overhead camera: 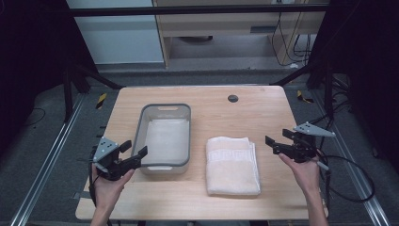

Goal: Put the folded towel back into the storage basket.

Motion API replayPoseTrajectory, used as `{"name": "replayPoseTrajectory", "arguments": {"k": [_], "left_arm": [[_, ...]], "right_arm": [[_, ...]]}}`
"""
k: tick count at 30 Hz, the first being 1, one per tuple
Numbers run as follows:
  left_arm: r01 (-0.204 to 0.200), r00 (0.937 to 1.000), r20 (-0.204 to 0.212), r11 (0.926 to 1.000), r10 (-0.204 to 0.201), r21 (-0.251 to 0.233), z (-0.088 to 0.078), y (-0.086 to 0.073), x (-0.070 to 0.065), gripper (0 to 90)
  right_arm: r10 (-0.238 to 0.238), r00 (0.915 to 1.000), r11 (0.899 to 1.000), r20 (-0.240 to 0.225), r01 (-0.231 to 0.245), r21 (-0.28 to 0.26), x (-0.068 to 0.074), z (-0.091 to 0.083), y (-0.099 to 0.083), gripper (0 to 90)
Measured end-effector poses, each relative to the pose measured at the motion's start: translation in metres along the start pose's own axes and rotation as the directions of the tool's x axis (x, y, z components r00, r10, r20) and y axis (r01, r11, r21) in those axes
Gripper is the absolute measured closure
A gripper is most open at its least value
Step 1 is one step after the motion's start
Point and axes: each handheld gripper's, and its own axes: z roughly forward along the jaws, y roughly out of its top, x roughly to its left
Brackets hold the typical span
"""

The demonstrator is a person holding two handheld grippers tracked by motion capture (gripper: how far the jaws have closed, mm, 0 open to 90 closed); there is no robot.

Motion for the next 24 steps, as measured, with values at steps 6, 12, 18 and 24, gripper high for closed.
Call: {"name": "replayPoseTrajectory", "arguments": {"k": [6,12,18,24], "left_arm": [[-0.027,0.9992,0.03,0.9996,0.027,0.007,0.011,0.003,-0.019,32.6],[-0.063,0.9957,0.07,0.9977,0.061,0.026,0.027,0.002,-0.046,33.4],[-0.078,0.9908,0.113,0.9962,0.073,0.039,0.04,0.002,-0.069,34.3],[-0.08,0.9854,0.155,0.9952,0.071,0.057,0.051,-0.001,-0.086,35.5]], "right_arm": [[-0.011,0.9999,1.0,-0.006,0.011,0.014,0.001,0.006,0.0,22.2],[-0.017,0.9997,1.0,-0.015,0.017,0.01,0.002,0.01,-0.001,21.6],[-0.019,0.9995,1.0,-0.025,0.019,0.011,0.004,0.015,-0.002,21.8],[-0.022,0.9991,1.0,-0.036,0.022,0.012,0.007,0.019,-0.004,22.7]]}}
